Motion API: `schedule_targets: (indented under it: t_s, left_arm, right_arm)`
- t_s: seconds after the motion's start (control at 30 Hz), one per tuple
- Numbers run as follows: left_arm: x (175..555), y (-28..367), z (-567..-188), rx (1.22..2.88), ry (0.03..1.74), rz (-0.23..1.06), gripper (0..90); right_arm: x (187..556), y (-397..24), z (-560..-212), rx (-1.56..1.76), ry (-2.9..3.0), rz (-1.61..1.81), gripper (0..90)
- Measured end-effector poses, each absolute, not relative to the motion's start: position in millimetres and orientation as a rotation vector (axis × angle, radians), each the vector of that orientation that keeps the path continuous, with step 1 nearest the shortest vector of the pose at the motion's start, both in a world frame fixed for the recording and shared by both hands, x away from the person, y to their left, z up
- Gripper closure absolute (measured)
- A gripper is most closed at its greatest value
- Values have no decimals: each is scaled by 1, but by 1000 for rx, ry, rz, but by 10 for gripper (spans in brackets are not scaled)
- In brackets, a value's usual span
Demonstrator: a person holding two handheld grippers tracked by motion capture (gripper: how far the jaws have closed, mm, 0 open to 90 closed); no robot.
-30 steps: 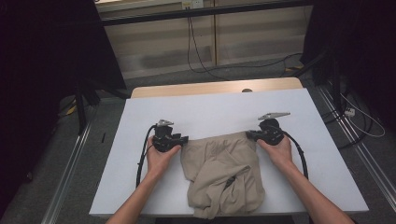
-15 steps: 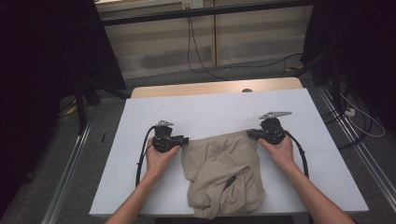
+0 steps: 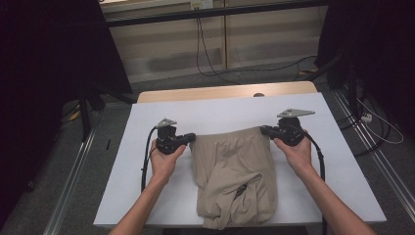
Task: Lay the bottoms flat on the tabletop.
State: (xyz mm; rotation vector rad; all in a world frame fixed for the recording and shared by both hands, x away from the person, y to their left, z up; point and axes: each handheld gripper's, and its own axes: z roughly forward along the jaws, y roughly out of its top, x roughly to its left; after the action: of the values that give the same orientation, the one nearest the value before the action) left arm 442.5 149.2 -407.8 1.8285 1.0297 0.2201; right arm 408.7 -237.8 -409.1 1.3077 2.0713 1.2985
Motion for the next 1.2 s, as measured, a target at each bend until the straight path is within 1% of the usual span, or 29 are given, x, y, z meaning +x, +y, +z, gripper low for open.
schedule_targets:
  t_s: [0.1,0.27,0.67,0.9,0.97,1.03,1.2]
  left_arm:
    - [444,151,-390,1778,1005,247,869]
    - [444,152,-359,1739,950,303,869]
    - [449,163,-284,1651,843,408,870]
    - [459,162,-235,1579,787,460,870]
    - [463,160,-230,1571,776,464,870]
    - [469,157,-235,1586,793,459,870]
    - [489,149,-262,1640,853,441,870]
  right_arm:
    - [407,-239,-388,1270,2015,1354,855]
    - [408,-240,-355,1216,1955,1396,854]
    - [416,-238,-294,1119,1859,1501,855]
    - [425,-237,-240,1049,1786,1523,855]
    - [428,-238,-229,1038,1767,1529,855]
    - [432,-240,-229,1048,1756,1528,855]
    - [450,-244,-256,1108,1805,1492,854]
